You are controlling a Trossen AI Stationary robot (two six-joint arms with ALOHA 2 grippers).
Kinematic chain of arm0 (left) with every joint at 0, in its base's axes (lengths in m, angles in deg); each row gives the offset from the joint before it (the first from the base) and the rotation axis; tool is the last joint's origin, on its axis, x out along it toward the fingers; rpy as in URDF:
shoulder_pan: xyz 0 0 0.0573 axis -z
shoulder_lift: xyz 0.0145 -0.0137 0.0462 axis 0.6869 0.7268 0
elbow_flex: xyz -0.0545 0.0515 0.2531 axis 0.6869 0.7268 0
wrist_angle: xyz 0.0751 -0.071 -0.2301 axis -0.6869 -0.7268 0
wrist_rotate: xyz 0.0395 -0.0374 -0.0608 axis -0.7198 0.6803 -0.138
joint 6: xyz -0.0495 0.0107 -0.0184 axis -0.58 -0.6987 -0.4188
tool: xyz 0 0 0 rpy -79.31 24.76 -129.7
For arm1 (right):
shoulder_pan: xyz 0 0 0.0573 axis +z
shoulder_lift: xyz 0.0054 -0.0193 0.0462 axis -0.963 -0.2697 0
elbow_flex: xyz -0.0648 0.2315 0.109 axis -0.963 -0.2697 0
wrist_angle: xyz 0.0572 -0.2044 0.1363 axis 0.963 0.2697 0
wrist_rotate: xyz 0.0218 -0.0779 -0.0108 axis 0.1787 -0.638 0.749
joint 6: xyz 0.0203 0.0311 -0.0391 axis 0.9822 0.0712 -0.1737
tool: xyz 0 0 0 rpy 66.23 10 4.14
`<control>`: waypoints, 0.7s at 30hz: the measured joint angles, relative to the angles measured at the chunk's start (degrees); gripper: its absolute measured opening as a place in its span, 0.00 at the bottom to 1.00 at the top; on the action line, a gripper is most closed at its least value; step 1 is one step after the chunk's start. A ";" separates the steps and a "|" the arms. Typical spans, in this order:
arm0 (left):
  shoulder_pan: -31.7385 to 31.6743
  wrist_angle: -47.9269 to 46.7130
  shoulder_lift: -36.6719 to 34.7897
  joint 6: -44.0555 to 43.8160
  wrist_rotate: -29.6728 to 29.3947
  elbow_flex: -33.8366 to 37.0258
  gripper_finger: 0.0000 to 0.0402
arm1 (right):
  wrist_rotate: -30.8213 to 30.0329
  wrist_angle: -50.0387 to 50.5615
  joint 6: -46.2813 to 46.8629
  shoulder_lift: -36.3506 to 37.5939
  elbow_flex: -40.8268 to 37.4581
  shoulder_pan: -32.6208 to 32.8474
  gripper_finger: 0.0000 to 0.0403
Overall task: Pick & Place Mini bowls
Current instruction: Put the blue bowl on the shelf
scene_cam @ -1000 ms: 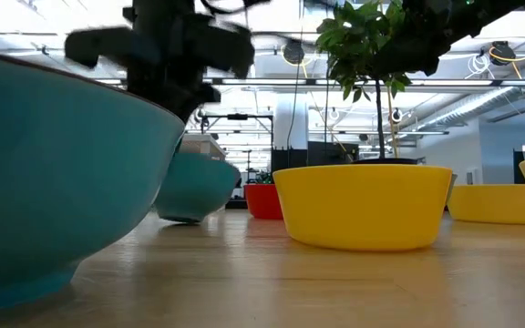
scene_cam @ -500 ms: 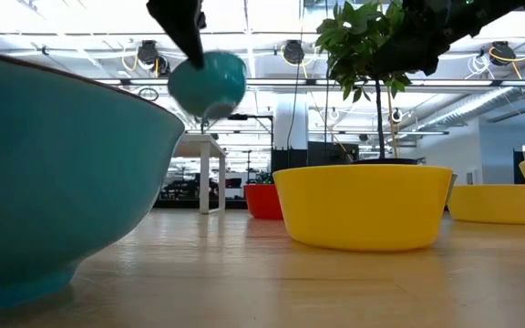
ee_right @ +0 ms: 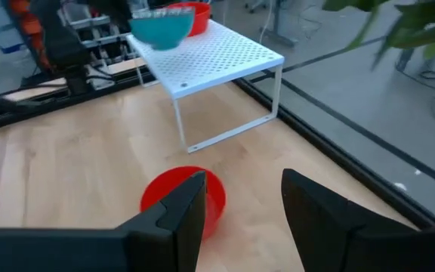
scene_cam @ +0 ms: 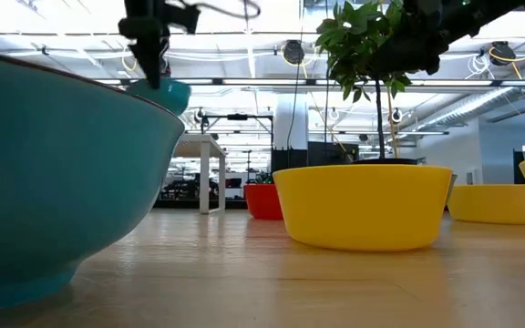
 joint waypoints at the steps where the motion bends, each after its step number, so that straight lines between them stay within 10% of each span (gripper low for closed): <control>1: -1.02 -0.88 0.26 0.52 0.20 0.03 0.07 | -0.66 0.01 0.37 0.01 0.00 -0.05 0.40; 21: -10.38 -4.20 1.17 -0.83 8.27 0.12 0.02 | -2.46 -0.35 0.20 0.00 0.00 -0.08 0.40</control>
